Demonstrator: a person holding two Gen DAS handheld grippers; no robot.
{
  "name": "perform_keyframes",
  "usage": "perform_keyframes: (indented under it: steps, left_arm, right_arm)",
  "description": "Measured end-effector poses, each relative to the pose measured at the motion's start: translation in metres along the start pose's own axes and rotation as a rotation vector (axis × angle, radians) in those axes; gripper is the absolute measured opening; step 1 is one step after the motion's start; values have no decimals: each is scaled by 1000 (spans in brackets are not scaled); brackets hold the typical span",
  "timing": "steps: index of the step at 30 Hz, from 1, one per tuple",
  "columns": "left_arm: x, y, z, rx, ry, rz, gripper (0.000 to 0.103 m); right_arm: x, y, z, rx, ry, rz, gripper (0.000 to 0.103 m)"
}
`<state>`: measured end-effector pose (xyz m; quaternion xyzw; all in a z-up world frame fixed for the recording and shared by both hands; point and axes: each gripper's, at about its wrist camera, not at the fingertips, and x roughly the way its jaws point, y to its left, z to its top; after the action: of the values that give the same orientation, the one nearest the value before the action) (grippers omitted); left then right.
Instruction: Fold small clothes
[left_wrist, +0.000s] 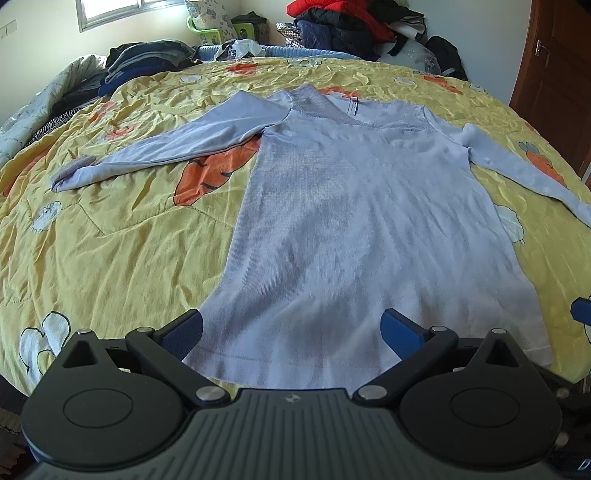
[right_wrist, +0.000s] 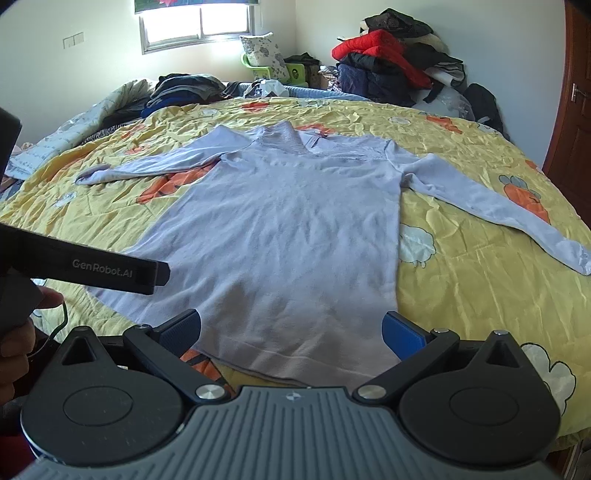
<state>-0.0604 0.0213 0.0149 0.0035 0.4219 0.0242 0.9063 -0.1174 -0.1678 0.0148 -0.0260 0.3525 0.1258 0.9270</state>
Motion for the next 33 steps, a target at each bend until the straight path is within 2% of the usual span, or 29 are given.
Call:
perform_keyframes:
  steps: [4,8,12,16,19,22,25,28,30,33]
  left_arm:
    - [5,-3,6,16,-2,0,103]
    - [12,-13,21,38,-25,-12,103]
    - [18,-25,38,71,-71,-23,103]
    - [26,-34,54,79,-79,-63,103]
    - [34,-38,61,78,-75,-90,103]
    - [43,-43,65,92,-69,-86,103]
    - [52,-47,67,98,-57,-81,103]
    - [60,-48,69,94,-34,-93,103]
    - [66,-49,70,93,-18,-95,103]
    - [72,-51,72,92,-3,-95,103]
  right_arm:
    - [3,-19,2,34,-47,-7,103]
    - [7,-49,10,87,-131,-20,103]
    - [14,-94,21,206,-190,-47,103]
    - [27,-147,21,376,-195,-89,103]
    - [32,-187,13,511,-211,-163,103]
    - [34,-227,1,632,-240,-262,103]
    - [36,-265,-12,726,-270,-368,103]
    - [42,-298,-22,807,-321,-433,103]
    - [49,-318,-28,875,-350,-427,103]
    - [62,-339,-36,955,-441,-348,103]
